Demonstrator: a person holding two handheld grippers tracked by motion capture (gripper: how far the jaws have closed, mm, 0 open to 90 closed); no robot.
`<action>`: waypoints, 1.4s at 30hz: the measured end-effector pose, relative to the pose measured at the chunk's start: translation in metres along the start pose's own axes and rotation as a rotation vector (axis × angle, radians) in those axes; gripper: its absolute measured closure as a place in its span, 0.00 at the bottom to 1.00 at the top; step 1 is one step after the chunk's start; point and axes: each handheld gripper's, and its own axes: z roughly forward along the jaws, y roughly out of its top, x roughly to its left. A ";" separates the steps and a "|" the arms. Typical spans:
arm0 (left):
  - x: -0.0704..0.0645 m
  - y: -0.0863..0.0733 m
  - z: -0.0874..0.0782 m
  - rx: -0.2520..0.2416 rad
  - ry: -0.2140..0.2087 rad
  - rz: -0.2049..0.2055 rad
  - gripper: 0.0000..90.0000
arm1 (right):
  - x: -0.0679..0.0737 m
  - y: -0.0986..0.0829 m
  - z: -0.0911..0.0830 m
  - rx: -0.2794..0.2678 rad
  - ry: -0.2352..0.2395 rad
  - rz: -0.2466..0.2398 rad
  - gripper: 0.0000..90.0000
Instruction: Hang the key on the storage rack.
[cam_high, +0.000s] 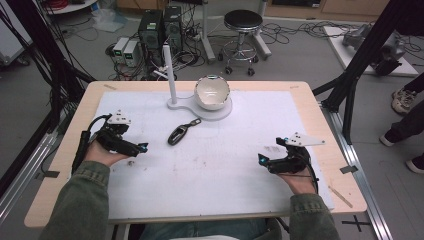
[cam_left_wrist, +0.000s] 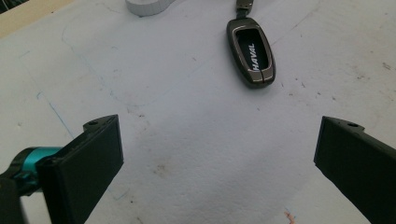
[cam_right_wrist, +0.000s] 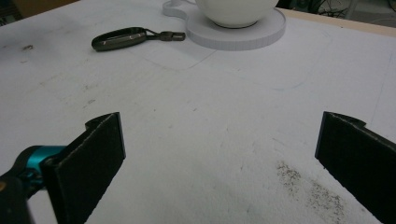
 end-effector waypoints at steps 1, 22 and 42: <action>0.001 0.004 0.001 0.009 0.002 0.010 0.02 | 0.000 0.000 0.000 0.000 0.000 0.000 0.01; 0.000 0.038 0.020 0.065 -0.015 0.040 0.02 | 0.000 0.000 0.001 0.006 0.002 0.000 0.01; -0.007 0.089 0.057 0.159 -0.035 0.145 0.02 | -0.001 -0.001 0.001 0.021 -0.003 0.004 0.01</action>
